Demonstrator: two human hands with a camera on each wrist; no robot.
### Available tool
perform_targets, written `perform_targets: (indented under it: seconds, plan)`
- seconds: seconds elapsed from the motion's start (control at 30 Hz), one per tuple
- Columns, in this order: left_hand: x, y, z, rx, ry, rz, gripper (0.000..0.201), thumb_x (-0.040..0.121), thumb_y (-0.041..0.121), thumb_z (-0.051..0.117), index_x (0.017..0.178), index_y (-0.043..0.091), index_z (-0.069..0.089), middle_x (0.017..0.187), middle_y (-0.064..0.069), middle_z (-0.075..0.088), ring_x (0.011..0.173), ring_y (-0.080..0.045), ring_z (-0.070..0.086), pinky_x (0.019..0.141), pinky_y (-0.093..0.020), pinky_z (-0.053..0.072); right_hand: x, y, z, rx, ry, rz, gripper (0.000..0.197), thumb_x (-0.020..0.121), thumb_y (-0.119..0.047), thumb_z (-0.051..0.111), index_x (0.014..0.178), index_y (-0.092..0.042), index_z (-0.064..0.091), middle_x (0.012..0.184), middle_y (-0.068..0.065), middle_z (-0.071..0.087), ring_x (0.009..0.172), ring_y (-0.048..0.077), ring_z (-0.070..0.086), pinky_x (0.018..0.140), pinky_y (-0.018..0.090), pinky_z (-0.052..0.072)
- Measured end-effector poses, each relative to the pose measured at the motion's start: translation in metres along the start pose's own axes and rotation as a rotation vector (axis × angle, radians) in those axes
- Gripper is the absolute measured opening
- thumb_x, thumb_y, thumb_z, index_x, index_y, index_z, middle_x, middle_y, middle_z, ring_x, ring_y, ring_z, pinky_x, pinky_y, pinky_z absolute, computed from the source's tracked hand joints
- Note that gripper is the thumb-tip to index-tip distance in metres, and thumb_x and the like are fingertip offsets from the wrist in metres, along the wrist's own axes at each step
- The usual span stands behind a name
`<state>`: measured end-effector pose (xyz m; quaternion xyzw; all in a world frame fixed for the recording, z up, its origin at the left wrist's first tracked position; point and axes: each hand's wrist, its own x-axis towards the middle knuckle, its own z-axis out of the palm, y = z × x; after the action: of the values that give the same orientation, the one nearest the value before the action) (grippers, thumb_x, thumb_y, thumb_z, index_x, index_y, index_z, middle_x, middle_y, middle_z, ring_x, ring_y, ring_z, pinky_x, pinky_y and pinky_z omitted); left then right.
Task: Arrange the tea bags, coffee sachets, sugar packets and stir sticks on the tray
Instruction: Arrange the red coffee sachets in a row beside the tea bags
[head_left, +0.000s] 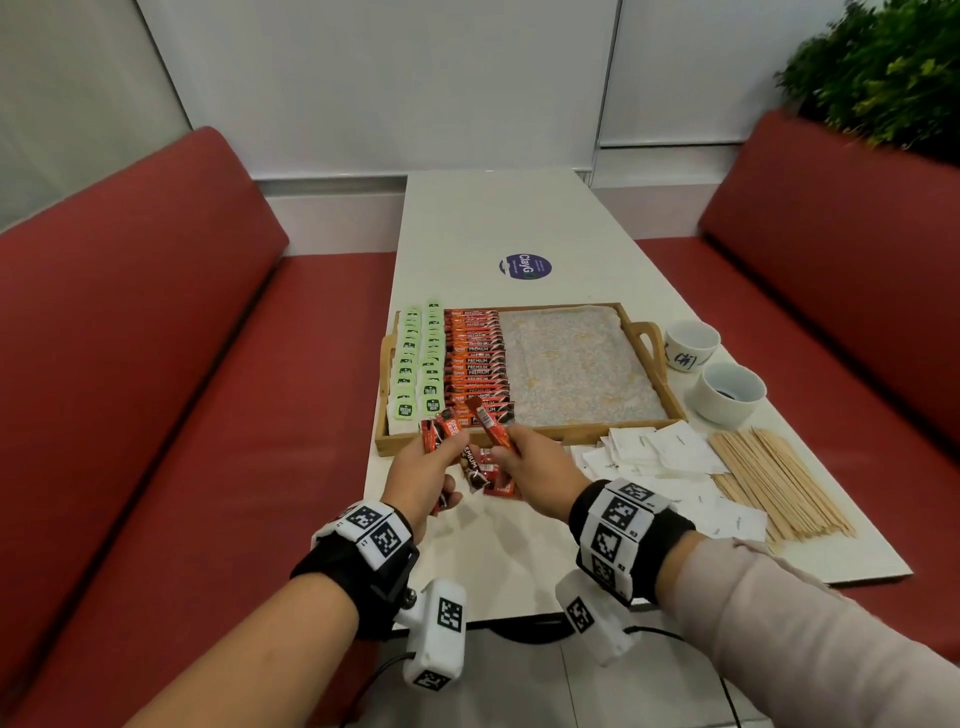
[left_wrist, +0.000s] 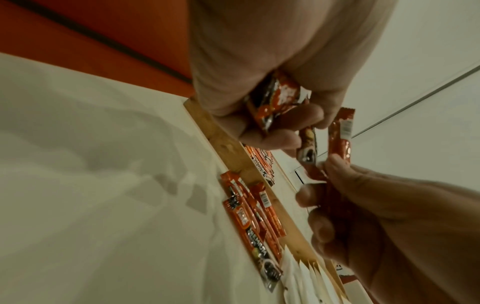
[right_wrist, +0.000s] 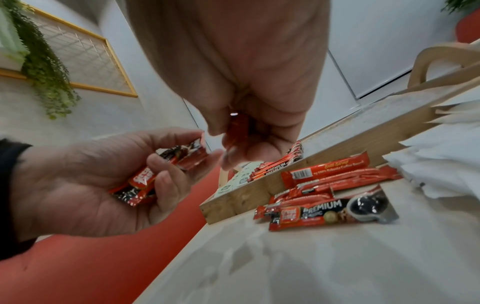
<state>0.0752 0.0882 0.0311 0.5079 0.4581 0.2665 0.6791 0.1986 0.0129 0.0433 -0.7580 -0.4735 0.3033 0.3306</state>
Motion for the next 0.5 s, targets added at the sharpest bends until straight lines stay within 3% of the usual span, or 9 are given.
perform_targets:
  seconds: [0.07,0.17,0.33,0.5]
  plan:
    - [0.005,0.005,0.001,-0.021,0.032,0.017,0.010,0.091,0.022,0.059,0.093,0.013,0.060,0.078,-0.001,0.066,0.041,-0.008,0.035,0.044,-0.021,0.037,0.005,0.004,-0.008,-0.087,0.037,0.008,0.007,0.099,-0.024,0.044,0.093,-0.020,0.045,0.079,-0.002,0.057,0.075,0.018,0.054,0.065,0.027,0.039]
    - [0.013,0.014,0.007,-0.039,0.070,0.005,0.009,0.089,0.021,0.061,0.087,0.013,0.057,0.060,0.002,0.051,0.041,-0.009,0.035,0.045,-0.022,0.034,0.011,0.008,-0.020,-0.213,0.055,-0.038,0.013,0.100,-0.032,0.040,0.092,-0.021,0.040,0.072,-0.011,0.046,0.072,0.015,0.047,0.062,0.029,0.031]
    - [0.024,0.029,0.019,-0.043,0.032,0.003,0.014,0.088,0.031,0.065,0.085,0.018,0.061,0.063,0.003,0.056,0.045,-0.011,0.044,0.043,-0.021,0.034,0.026,0.017,-0.035,-0.285,0.120,-0.151,0.033,0.103,-0.034,0.029,0.086,-0.012,0.047,0.080,0.004,0.052,0.076,0.023,0.049,0.070,0.035,0.038]
    - [0.036,0.034,0.015,-0.056,0.077,0.027,0.012,0.090,0.032,0.063,0.093,0.021,0.062,0.070,0.000,0.063,0.050,-0.014,0.047,0.040,-0.018,0.036,0.042,0.018,-0.045,-0.254,0.136,-0.138,0.030,0.100,-0.021,0.035,0.097,-0.002,0.057,0.090,0.011,0.055,0.083,0.024,0.050,0.070,0.034,0.037]
